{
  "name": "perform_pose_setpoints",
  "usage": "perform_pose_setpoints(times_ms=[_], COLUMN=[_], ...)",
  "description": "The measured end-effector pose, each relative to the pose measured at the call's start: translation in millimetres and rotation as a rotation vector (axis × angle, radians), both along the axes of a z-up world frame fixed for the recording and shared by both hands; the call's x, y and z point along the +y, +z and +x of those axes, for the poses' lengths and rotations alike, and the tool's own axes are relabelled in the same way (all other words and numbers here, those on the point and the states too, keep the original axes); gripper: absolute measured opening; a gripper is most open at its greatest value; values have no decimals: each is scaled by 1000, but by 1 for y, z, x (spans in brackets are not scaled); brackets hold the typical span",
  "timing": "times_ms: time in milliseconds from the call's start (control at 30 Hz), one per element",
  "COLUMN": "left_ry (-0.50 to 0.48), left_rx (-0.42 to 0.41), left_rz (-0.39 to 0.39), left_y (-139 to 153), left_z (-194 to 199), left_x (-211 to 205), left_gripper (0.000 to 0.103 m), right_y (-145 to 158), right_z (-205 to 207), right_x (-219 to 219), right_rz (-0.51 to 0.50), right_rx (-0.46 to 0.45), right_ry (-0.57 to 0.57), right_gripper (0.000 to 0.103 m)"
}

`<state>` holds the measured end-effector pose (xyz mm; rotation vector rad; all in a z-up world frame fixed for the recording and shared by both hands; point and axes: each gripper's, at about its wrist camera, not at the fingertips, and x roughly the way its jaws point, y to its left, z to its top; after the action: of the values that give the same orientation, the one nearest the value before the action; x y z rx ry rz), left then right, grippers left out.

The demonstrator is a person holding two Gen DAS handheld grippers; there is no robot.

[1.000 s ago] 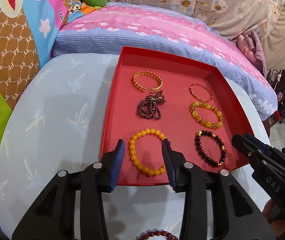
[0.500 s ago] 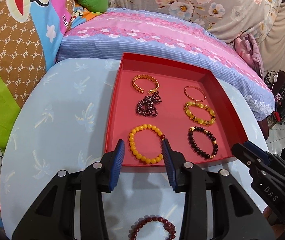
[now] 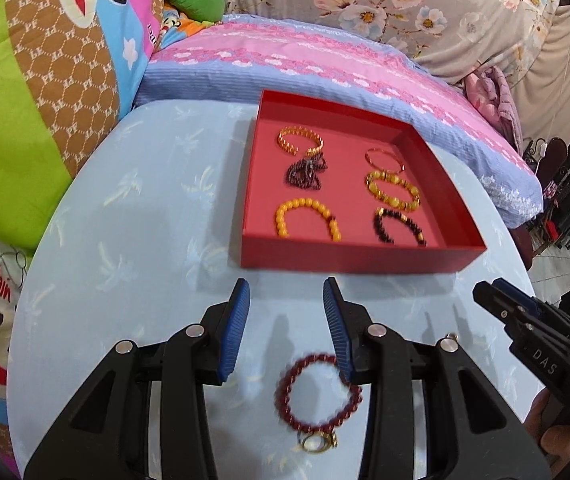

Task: Organize jewelry
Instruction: 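Move the left tool to the dark red beaded bracelet while the right tool approaches a gold hoop earring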

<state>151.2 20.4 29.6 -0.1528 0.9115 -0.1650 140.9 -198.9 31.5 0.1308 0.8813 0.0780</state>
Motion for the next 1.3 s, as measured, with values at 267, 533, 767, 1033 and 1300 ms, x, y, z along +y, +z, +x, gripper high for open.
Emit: perform_pose_setpoints(times_ms=[267,533,767,1033,1300], left_ry=[-19,-34,-48,-58,-43], left_rx=[57,103,80,76,88], left_rz=[20,45,74,89,31], left_y=[-24,-46,-47,-48,-43], left_z=[-26,-38,-38,-37,-35], left_x=[-3,-11,-19,-23,-13], left_gripper=[36,36,34,8,8], right_y=[-10,-21,-30,-37,-37], right_z=[-23,-40,-43,-40,-43], right_x=[-1,0,-1,5,10], right_rz=[-4,-8,-8,-14,-5], right_rx=[28,55,75,86,89], right_ry=[1,6,0,8,26], right_gripper=[36,36,36,36,36])
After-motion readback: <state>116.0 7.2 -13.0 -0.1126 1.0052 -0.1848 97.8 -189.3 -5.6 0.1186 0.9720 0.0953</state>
